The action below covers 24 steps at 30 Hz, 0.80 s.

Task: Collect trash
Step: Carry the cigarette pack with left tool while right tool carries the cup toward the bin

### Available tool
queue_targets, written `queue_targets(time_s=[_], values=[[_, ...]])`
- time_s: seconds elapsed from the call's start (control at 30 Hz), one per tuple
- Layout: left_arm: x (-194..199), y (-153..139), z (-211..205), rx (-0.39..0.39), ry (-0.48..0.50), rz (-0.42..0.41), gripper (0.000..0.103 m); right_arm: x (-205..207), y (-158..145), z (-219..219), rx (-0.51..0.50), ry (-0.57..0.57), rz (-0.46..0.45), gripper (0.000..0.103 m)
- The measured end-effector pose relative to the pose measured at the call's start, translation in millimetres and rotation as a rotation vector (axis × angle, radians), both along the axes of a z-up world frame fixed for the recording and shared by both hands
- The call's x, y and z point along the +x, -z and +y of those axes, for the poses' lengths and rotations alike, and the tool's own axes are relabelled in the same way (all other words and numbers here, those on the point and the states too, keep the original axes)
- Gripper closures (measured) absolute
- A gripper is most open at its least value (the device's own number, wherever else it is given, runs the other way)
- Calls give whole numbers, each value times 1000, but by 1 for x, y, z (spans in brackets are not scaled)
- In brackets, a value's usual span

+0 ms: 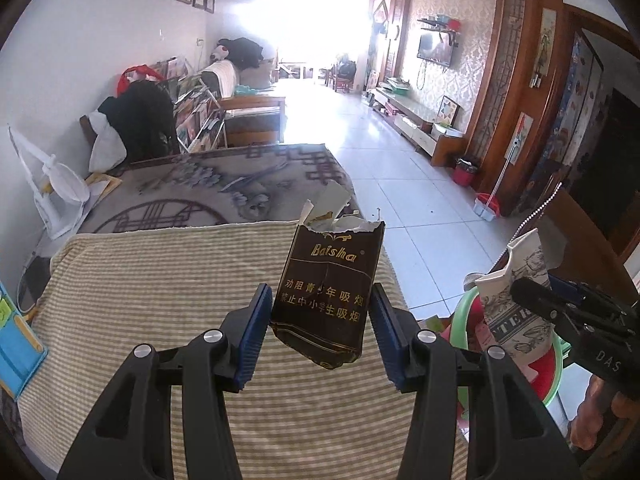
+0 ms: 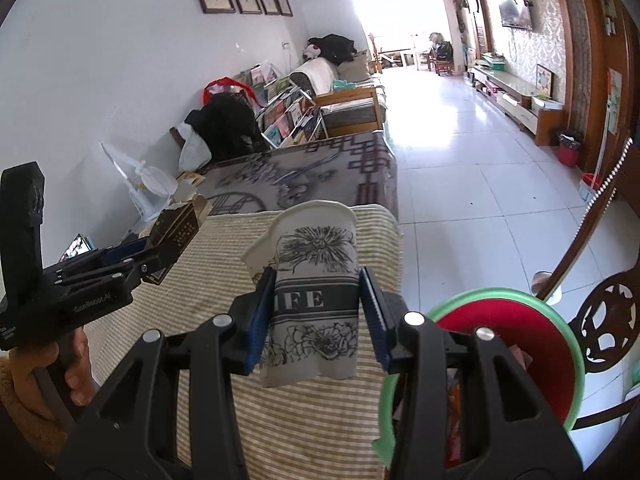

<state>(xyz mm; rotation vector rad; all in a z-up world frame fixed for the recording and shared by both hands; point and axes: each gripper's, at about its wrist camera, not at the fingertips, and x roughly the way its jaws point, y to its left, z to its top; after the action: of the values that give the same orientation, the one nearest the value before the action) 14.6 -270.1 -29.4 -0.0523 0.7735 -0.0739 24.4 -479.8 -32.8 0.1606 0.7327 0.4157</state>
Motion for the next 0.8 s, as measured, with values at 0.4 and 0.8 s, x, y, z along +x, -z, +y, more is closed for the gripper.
queue_targets(time_s=[0.4,0.8], values=[[9,-6,-22,35,-6,-4,56,4,5,-29,27,14,-2,61],[12,-9,-25,48,-11,-5,56,5,12,-35,35,10,13,61]])
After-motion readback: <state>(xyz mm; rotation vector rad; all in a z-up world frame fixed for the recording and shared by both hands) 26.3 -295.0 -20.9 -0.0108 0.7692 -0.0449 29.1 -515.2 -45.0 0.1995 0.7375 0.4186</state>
